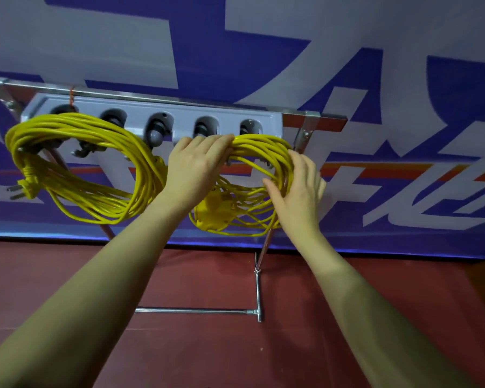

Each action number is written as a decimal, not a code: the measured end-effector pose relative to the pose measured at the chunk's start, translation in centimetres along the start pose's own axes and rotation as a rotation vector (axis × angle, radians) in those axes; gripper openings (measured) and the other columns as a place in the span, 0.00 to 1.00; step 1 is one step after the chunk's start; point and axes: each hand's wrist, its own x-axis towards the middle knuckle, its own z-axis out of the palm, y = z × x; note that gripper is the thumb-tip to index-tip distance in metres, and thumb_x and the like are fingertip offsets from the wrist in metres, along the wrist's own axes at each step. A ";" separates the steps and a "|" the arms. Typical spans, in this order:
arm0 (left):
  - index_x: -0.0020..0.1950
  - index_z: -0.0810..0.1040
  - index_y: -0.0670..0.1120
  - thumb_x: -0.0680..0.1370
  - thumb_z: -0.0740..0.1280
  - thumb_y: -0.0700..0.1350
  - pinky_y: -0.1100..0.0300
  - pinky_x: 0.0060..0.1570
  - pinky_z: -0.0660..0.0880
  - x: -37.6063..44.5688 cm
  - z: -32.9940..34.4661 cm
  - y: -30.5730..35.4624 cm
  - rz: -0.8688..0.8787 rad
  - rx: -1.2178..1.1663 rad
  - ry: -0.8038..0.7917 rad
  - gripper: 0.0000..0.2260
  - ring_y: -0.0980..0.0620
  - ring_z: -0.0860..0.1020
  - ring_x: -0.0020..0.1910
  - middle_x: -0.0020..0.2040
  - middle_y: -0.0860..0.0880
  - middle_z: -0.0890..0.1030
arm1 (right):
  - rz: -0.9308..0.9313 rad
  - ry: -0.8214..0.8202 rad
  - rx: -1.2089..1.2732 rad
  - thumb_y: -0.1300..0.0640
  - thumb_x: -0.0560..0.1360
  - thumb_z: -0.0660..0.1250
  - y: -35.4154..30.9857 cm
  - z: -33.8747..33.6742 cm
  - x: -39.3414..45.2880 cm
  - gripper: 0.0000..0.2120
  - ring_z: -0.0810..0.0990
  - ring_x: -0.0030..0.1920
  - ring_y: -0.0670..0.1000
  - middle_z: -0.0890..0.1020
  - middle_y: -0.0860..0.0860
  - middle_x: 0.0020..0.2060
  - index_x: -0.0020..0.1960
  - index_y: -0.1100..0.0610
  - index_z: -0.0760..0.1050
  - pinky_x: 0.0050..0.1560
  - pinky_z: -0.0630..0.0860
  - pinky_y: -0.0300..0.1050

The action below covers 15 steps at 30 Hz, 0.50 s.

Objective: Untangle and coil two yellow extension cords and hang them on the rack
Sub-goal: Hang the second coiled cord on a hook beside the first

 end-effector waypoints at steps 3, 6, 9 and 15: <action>0.57 0.81 0.42 0.81 0.63 0.46 0.55 0.37 0.66 0.3 0.2 -0.5 0.016 -0.023 0.021 0.11 0.45 0.81 0.39 0.46 0.46 0.84 | -0.149 0.054 -0.043 0.47 0.73 0.66 1.0 0.3 1.5 0.20 0.76 0.54 0.53 0.79 0.54 0.53 0.59 0.58 0.76 0.57 0.63 0.46; 0.58 0.81 0.43 0.81 0.63 0.46 0.56 0.39 0.66 0.3 0.6 -1.0 0.044 -0.045 0.033 0.12 0.46 0.81 0.40 0.48 0.47 0.84 | -0.279 0.137 -0.120 0.50 0.75 0.68 1.9 0.3 1.6 0.16 0.80 0.49 0.52 0.82 0.53 0.51 0.57 0.59 0.79 0.54 0.66 0.47; 0.58 0.80 0.41 0.81 0.62 0.46 0.55 0.41 0.68 0.3 0.9 -1.0 0.064 -0.042 0.049 0.13 0.45 0.81 0.44 0.51 0.45 0.83 | -0.349 0.212 -0.204 0.55 0.76 0.66 1.7 0.1 1.8 0.11 0.81 0.46 0.52 0.83 0.53 0.49 0.53 0.60 0.81 0.54 0.67 0.49; 0.62 0.76 0.36 0.79 0.59 0.42 0.52 0.37 0.68 -0.1 1.1 0.7 -0.070 -0.061 -0.003 0.16 0.40 0.78 0.43 0.49 0.40 0.81 | -0.287 0.161 0.007 0.54 0.78 0.63 0.3 -0.9 4.2 0.11 0.75 0.43 0.49 0.81 0.52 0.42 0.49 0.59 0.80 0.50 0.66 0.44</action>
